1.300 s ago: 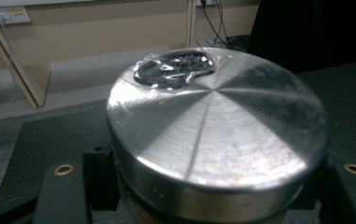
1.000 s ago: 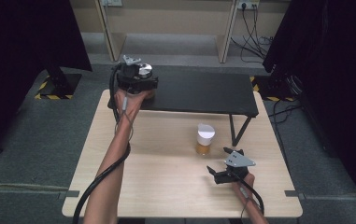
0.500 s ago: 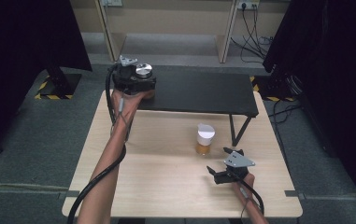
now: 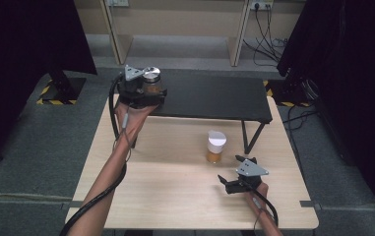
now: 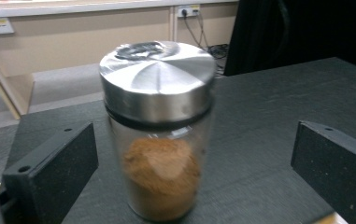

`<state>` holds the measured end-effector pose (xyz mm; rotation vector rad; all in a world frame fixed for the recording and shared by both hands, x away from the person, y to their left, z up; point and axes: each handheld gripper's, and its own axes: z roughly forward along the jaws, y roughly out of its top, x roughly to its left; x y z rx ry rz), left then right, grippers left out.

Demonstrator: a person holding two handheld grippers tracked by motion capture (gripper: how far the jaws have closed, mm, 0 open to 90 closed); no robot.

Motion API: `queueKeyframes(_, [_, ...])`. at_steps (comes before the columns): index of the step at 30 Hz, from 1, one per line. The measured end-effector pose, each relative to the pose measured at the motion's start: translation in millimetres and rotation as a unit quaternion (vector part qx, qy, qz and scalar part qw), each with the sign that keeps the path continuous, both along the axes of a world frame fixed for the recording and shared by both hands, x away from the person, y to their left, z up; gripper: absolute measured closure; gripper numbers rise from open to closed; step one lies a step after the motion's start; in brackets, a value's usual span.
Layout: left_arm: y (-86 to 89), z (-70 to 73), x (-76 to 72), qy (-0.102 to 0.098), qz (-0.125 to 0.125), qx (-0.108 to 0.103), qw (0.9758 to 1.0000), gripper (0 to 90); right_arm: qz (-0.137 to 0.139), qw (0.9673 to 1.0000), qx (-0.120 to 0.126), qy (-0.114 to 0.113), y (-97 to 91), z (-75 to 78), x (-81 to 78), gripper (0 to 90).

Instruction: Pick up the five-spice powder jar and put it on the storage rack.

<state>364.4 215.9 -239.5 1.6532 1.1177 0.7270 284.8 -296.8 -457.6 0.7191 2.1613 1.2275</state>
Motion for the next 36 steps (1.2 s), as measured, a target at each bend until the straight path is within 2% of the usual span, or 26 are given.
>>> queueKeyframes(2, [2.2, -0.9, -7.2, -0.005, -0.005, 0.001, 1.0, 0.0, 0.0, 1.0, 0.0, 0.0, 0.1, 0.0, 0.1, 0.7])
queueKeyframes(4, [6.9, -1.4, -13.7, -0.006, -0.008, -0.011, 0.9999, 0.0, 0.0, 1.0, -0.001, 0.0, 0.2, 0.1, -0.1, 0.8])
queueKeyframes(7, [9.3, 2.3, -25.3, -0.014, -0.013, -0.004, 0.9998, 0.0, 0.0, 1.0, -0.001, 0.0, 0.3, 0.1, -0.1, 0.8])
queueKeyframes(12, [18.3, 3.5, -45.1, -0.025, -0.025, -0.019, 0.9992, 0.0, -0.002, 1.0, 0.0, 0.001, 0.3, 0.2, -0.2, 0.8])
queueKeyframes(15, [21.6, 2.0, -56.2, -0.022, -0.031, -0.027, 0.9989, 0.0, -0.003, 1.0, -0.002, 0.0, 0.9, 0.3, -0.5, 0.8])
queueKeyframes(18, [27.3, -5.6, -67.9, -0.02, -0.043, -0.04, 0.9981, 0.0, -0.004, 1.0, -0.001, 0.001, 0.8, 0.3, -0.6, 0.8])
queueKeyframes(21, [26.2, -9.9, -77.1, -0.016, -0.049, -0.028, 0.9983, 0.0, -0.005, 1.0, 0.001, 0.001, 0.4, 0.1, -0.6, 0.8])
queueKeyframes(23, [22.6, -15.8, -88.7, -0.025, -0.049, -0.012, 0.9984, 0.0, -0.005, 1.0, 0.0, 0.001, 0.7, 0.2, -0.7, 0.8])
queueKeyframes(28, [17.5, -34.3, -107.3, -0.027, -0.065, -0.005, 0.9975, 0.0, -0.007, 1.0, 0.0, 0.001, 0.8, 0.1, -1.1, 0.8])
queueKeyframes(33, [10.0, -57.2, -115.2, -0.013, -0.084, 0.005, 0.9963, 0.0, -0.007, 1.0, -0.001, 0.001, 1.3, 0.4, -1.3, 0.8])
queueKeyframes(36, [8.8, -62.9, -117.8, -0.01, -0.084, 0.008, 0.9964, 0.0, -0.008, 1.0, -0.001, 0.001, 1.0, 0.2, -1.1, 0.8])
